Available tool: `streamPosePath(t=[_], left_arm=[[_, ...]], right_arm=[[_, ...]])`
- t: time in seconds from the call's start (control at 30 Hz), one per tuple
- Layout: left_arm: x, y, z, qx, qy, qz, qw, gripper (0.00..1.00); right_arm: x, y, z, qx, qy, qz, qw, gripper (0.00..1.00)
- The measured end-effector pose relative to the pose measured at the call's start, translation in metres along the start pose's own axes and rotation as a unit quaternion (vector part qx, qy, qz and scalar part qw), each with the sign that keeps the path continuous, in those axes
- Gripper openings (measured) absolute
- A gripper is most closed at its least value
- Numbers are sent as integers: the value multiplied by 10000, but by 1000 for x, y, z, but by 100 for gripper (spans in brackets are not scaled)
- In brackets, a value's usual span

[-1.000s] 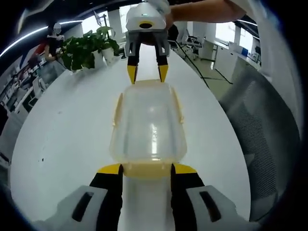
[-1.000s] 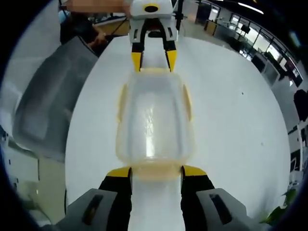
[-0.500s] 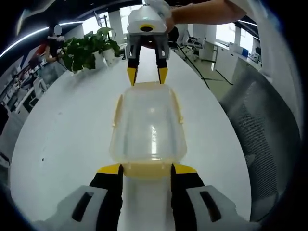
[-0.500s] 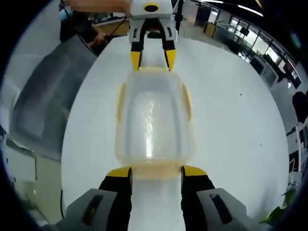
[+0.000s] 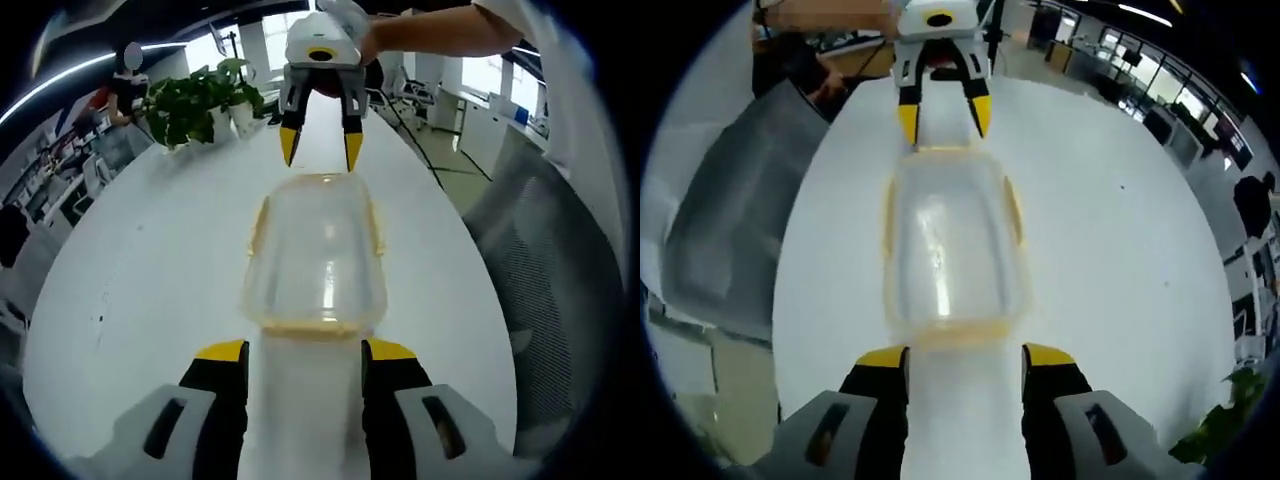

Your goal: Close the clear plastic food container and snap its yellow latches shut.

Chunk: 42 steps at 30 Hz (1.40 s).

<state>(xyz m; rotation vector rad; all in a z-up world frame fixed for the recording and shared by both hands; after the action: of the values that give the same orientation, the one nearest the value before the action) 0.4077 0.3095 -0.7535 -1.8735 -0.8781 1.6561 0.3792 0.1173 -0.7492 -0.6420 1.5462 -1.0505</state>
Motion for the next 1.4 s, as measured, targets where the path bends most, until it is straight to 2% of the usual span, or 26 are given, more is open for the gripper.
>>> streamPosePath(t=[0.07, 0.13, 0.17, 0.23, 0.3, 0.37, 0.47, 0.5, 0.53, 0.6, 0.8, 0.83, 0.97, 1.13, 1.23, 1.27, 1.3, 1.37, 1.4], left_arm=[[0, -1, 3, -64, -222, -57, 9997, 44], [1, 0, 3, -239, -560, -134, 9981, 44], [2, 0, 2, -353, -799, -206, 9960, 44], [-3, 1, 0, -461, -1228, -137, 9913, 44], [-6, 1, 0, -531, -1464, -166, 9877, 45], [-9, 1, -3, -706, -1796, -182, 9810, 45], [-8, 2, -8, -906, -1976, -358, 9754, 44], [-10, 2, -8, -885, -1962, -328, 9760, 45], [-11, 1, -9, -967, -2200, -354, 9701, 44], [-13, 1, -10, -1002, -2465, -337, 9633, 44], [-11, 3, -9, -1134, -2938, -580, 9473, 41], [-10, 3, -8, -1170, -3132, -627, 9404, 40], [-7, 8, -3, -1148, -3412, -730, 9301, 39], [-3, 12, 5, -1128, -3812, -832, 9138, 37], [-5, 14, 6, -1116, -3955, -817, 9080, 36], [-5, 16, 6, -1115, -4040, -813, 9043, 36], [-5, 17, 5, -1129, -4092, -816, 9018, 37], [-4, 19, 4, -1145, -4136, -850, 8992, 36], [-3, 20, 4, -1159, -4208, -865, 8955, 36]], right_arm=[[-2, -3, -2, 81, 309, 111, 9994, 40], [-5, -3, -3, 157, 406, 197, 9989, 39], [-6, -3, -3, 176, 478, 196, 9985, 39], [-8, -1, -5, 184, 686, 271, 9971, 39], [-9, 0, -5, 245, 865, 301, 9955, 39], [-10, 2, -5, 276, 1025, 316, 9938, 39], [-12, 1, -3, 359, 1242, 370, 9909, 39], [-11, 1, 0, 463, 1369, 360, 9888, 38], [-12, 1, 2, 497, 1411, 363, 9881, 37], [-12, 3, 2, 459, 1585, 415, 9854, 34], [-8, 5, 4, 551, 1946, 330, 9788, 34], [-8, 5, 4, 549, 1966, 335, 9784, 34], [-7, 5, 6, 660, 2152, 315, 9738, 34], [-6, 6, 7, 664, 2553, 319, 9640, 34], [-6, 8, 7, 654, 2717, 322, 9596, 34], [-6, 9, 7, 631, 2783, 341, 9578, 34], [-7, 10, 6, 625, 2933, 365, 9533, 34], [-10, 12, 7, 582, 3048, 465, 9495, 34], [-11, 13, 7, 551, 3158, 520, 9458, 35]])
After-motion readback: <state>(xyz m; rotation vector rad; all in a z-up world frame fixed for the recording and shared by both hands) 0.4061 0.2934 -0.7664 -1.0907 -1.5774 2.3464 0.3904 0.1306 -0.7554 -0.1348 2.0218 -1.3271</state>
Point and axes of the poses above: the point that each gripper's makers call its tool centre point, and the gripper's own axes: y roughly forward along the fingers, z roughly to its right, x roughly out of its underside, the point moved 1 cm from there along -y, roughly backward along the fingers, and after that the axes turned 5 degrees about -x, right-handed, at the moved point
